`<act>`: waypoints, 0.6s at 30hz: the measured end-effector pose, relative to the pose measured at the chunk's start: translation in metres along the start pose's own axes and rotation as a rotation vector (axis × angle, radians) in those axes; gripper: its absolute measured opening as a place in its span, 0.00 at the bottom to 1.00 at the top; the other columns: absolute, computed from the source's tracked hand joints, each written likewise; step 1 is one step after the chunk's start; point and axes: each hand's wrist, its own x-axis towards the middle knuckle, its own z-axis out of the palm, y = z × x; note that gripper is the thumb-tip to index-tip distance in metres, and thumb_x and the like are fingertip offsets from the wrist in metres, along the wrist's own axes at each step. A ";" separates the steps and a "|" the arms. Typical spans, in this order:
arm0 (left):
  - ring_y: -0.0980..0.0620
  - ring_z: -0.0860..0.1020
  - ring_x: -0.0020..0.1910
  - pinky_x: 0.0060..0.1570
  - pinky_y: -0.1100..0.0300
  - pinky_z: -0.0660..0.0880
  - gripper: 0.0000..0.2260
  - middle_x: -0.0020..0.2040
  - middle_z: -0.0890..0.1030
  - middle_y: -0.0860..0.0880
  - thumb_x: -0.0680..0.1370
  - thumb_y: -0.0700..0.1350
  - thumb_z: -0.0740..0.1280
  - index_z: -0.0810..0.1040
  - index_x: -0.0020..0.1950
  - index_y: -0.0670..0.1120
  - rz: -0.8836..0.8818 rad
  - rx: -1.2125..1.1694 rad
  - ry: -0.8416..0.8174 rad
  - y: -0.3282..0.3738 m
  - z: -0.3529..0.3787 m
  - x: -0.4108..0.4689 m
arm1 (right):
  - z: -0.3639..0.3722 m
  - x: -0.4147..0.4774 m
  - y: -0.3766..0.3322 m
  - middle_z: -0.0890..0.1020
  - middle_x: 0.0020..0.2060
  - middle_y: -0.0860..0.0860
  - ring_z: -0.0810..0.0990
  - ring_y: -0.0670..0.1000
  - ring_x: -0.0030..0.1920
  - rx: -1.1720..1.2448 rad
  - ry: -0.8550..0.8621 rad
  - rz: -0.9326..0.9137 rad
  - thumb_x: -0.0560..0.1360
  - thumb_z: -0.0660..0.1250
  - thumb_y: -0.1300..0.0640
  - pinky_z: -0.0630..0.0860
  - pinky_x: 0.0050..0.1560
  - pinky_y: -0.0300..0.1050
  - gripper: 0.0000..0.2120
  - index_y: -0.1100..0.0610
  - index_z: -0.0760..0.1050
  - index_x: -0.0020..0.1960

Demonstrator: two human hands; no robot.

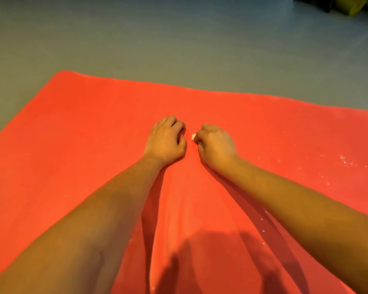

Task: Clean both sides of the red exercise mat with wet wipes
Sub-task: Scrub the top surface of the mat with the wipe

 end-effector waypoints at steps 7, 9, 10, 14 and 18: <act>0.46 0.77 0.53 0.43 0.50 0.76 0.12 0.52 0.79 0.51 0.73 0.51 0.63 0.80 0.52 0.50 -0.012 0.035 -0.011 0.002 -0.002 -0.003 | -0.020 -0.093 -0.020 0.76 0.41 0.48 0.77 0.54 0.44 0.088 -0.052 -0.271 0.76 0.67 0.55 0.75 0.38 0.51 0.05 0.50 0.82 0.49; 0.46 0.77 0.53 0.42 0.51 0.75 0.12 0.52 0.78 0.50 0.73 0.51 0.63 0.81 0.52 0.50 -0.021 0.046 -0.034 0.004 -0.002 -0.004 | -0.017 -0.071 -0.013 0.77 0.40 0.49 0.78 0.55 0.44 0.056 -0.058 -0.252 0.75 0.67 0.56 0.73 0.40 0.50 0.06 0.50 0.83 0.47; 0.45 0.77 0.53 0.42 0.51 0.75 0.12 0.51 0.78 0.49 0.73 0.51 0.63 0.81 0.52 0.49 -0.031 0.051 -0.050 0.006 -0.003 -0.004 | -0.013 -0.052 -0.007 0.77 0.40 0.50 0.79 0.56 0.45 0.025 -0.051 -0.203 0.75 0.67 0.57 0.73 0.40 0.50 0.06 0.51 0.83 0.46; 0.45 0.76 0.56 0.45 0.50 0.75 0.16 0.53 0.77 0.48 0.73 0.52 0.61 0.81 0.55 0.49 -0.052 0.069 -0.155 0.014 -0.013 -0.010 | -0.004 0.001 0.003 0.81 0.44 0.52 0.81 0.59 0.48 -0.022 -0.056 0.037 0.72 0.67 0.60 0.74 0.42 0.49 0.09 0.52 0.84 0.47; 0.46 0.74 0.65 0.55 0.50 0.76 0.17 0.64 0.77 0.50 0.78 0.50 0.63 0.80 0.66 0.50 -0.091 0.054 -0.285 0.020 -0.029 -0.016 | -0.005 -0.024 -0.012 0.78 0.41 0.51 0.79 0.58 0.46 -0.072 -0.079 0.021 0.70 0.66 0.62 0.72 0.39 0.48 0.08 0.52 0.81 0.44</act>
